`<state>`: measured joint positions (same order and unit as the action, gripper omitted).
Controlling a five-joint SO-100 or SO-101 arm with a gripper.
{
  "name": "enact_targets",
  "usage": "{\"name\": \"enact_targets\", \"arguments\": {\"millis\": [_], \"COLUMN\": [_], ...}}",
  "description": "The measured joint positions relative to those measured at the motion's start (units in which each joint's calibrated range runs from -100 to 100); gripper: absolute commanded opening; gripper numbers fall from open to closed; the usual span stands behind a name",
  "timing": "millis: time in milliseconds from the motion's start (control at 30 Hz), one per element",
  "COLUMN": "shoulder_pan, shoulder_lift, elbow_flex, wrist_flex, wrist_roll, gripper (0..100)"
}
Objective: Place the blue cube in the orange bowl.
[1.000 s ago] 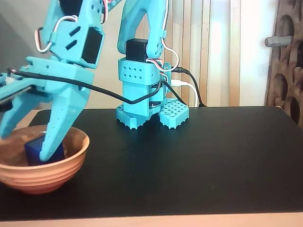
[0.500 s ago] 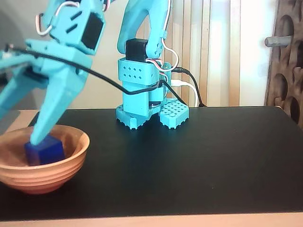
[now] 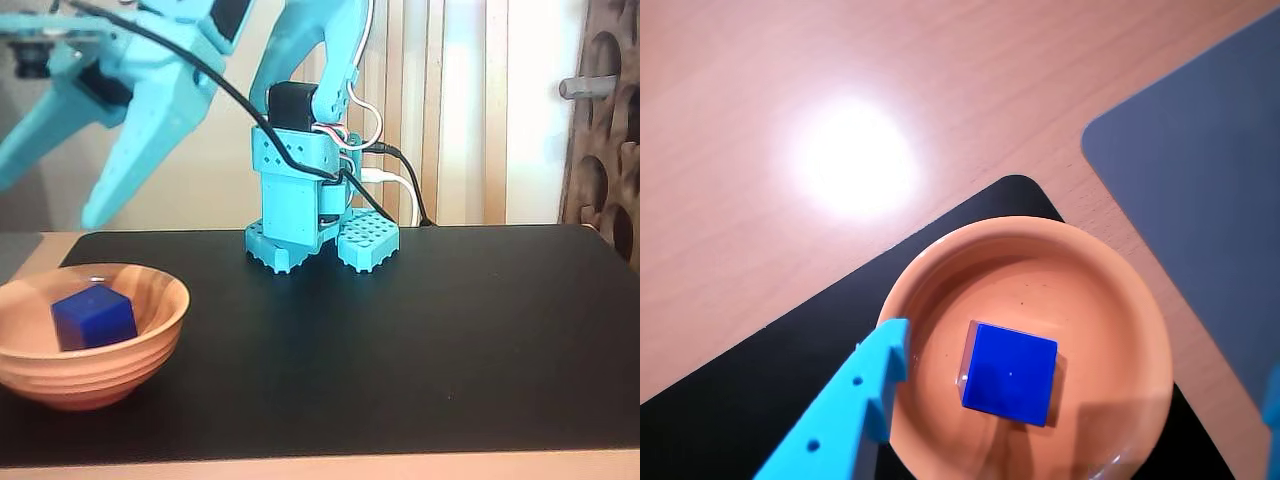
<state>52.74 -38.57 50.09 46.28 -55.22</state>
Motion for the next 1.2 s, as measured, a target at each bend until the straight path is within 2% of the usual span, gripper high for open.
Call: {"name": "enact_targets", "arguments": {"millis": [300, 1200], "shoulder_pan": [-6.0, -32.26], "shoulder_lift": [-7.9, -24.3], "elbow_flex": [0.0, 14.26], "wrist_flex": [7.13, 7.75], "wrist_roll": [0.0, -0.05], "gripper": [40, 40]}}
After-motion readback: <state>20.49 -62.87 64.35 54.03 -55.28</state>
